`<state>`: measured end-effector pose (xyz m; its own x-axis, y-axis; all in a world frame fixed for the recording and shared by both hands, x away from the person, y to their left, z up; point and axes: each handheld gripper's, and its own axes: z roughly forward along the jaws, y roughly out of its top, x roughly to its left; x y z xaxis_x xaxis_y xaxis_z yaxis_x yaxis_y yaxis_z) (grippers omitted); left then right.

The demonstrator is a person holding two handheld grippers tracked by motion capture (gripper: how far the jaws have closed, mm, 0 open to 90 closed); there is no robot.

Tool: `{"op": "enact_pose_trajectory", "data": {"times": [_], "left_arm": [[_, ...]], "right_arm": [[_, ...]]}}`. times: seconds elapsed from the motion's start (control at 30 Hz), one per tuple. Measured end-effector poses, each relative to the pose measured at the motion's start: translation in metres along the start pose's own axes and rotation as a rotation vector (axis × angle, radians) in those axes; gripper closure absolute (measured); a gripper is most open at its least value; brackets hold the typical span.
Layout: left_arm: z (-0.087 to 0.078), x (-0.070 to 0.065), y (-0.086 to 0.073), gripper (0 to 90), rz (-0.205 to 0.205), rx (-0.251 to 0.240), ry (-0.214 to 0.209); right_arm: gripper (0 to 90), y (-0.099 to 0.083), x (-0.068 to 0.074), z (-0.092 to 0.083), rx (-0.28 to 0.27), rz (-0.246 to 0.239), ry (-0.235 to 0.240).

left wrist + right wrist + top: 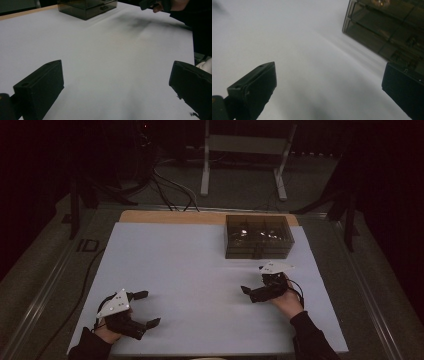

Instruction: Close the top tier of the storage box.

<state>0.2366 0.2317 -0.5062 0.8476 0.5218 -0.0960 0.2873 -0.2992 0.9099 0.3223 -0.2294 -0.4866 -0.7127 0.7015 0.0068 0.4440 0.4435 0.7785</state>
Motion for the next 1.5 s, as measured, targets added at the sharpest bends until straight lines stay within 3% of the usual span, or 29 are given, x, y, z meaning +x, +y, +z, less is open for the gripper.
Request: {"op": "enact_pose_trajectory", "data": {"times": [0.3, 0.87, 1.1, 1.37, 1.5], "left_arm": [[0.0, 0.0, 0.0, 1.1, -0.002, -0.003, 0.0], [0.0, 0.0, 0.0, 1.1, -0.003, -0.004, -0.002], [0.0, 0.0, 0.0, 1.1, -0.005, -0.006, -0.003], [0.0, 0.001, 0.0, 1.1, -0.003, -0.002, 0.001], [0.0, 0.0, 0.0, 1.1, -0.001, 0.0, 0.002]], "right_arm": [[0.0, -0.019, 0.002, -0.014, -0.004, -0.016, -0.006], [0.0, -0.048, 0.001, -0.045, -0.015, 0.062, -0.06], [0.0, -0.058, 0.002, -0.055, -0.052, 0.066, -0.095], [0.0, -0.071, 0.002, -0.054, -0.021, 0.098, -0.097], [0.0, -0.074, 0.004, -0.043, 0.009, 0.058, -0.1]]}}
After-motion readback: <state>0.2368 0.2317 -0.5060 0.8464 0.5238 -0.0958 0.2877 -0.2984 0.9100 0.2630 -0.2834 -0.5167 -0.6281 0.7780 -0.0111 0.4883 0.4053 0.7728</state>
